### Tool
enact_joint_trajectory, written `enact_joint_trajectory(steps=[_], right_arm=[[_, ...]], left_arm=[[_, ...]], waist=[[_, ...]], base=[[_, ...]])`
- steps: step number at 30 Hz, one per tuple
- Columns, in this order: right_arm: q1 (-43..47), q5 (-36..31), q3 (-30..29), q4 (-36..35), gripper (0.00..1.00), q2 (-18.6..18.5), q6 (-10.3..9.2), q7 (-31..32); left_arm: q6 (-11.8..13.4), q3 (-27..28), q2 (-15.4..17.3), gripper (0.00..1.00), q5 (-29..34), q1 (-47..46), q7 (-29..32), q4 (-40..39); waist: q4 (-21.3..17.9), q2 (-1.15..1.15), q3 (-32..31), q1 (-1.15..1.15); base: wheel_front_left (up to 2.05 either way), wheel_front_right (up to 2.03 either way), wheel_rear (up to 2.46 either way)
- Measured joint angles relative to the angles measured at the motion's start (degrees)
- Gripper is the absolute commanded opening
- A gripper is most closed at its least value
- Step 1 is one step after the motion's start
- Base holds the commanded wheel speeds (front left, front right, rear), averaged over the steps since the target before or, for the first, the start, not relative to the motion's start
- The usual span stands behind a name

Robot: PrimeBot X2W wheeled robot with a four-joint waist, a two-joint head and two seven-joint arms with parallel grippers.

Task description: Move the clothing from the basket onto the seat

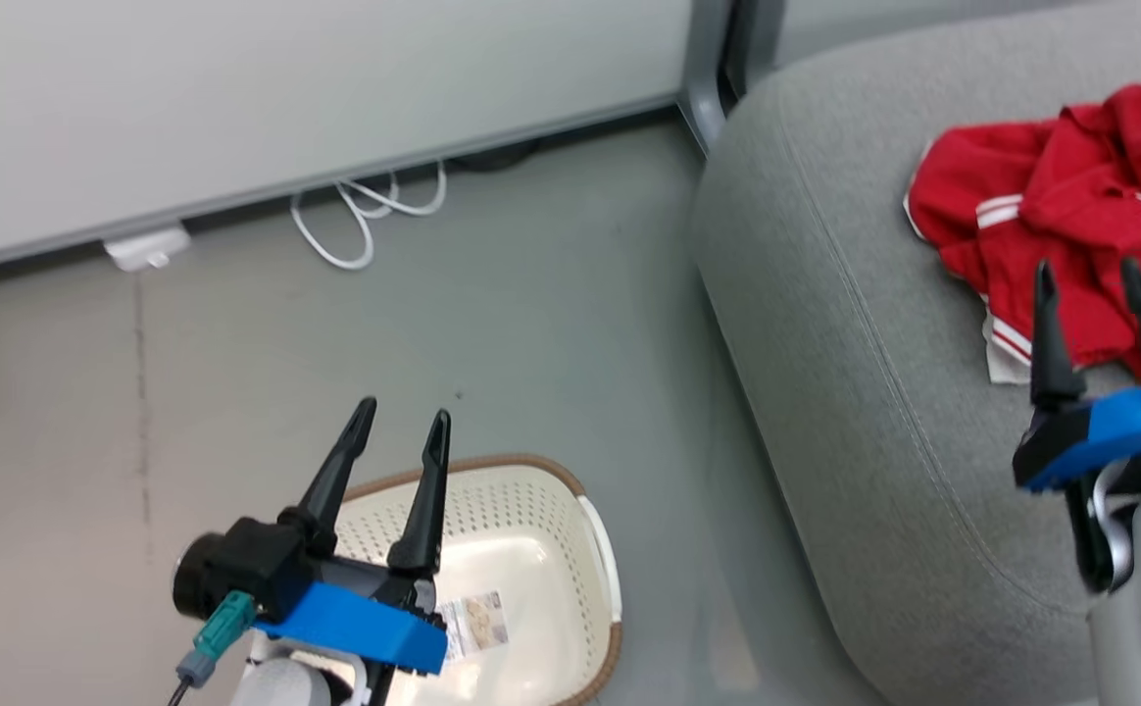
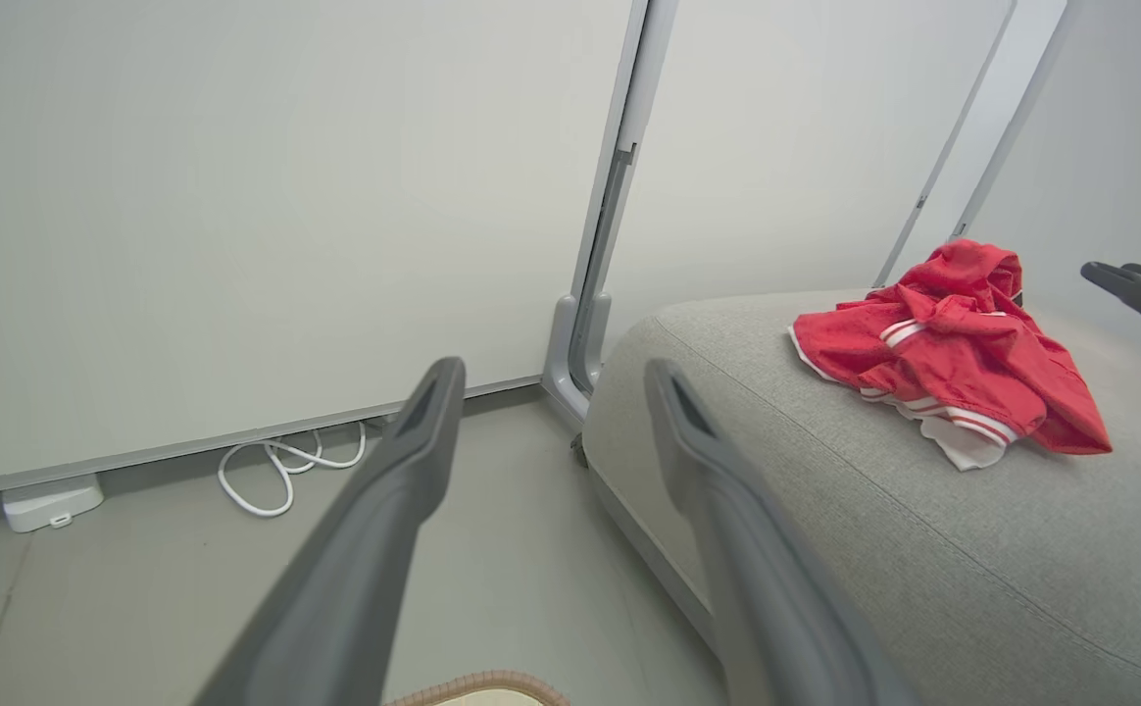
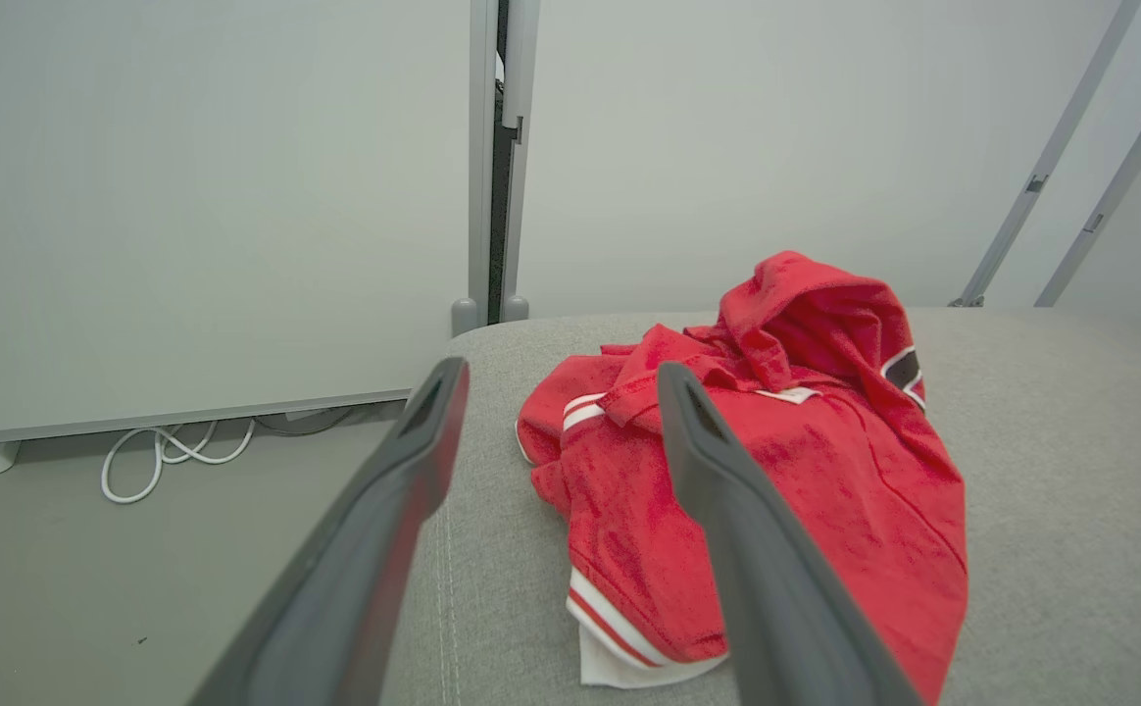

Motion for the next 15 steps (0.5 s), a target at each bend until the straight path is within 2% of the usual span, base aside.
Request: enact_joint_trajectory(steps=[7, 15], right_arm=[[11.2, -0.8, 0.5, -10.8, 1.00, 2.5, 0.00, 4.9], [20.5, 0.3, 3.2, -18.1, 1.00, 5.0, 0.00, 6.8]], left_arm=[[0.0, 2.0, -1.0, 1.00, -0.5, 4.0, 0.0, 2.2], [0.0, 5.7, -1.9, 1.00, 0.6, 7.5, 0.0, 3.0]], waist=[[4.0, 0.00, -5.4, -0.01], [8.6, 0.00, -9.5, 0.00]], base=[[0.00, 0.00, 0.00], [0.00, 0.00, 0.00]])
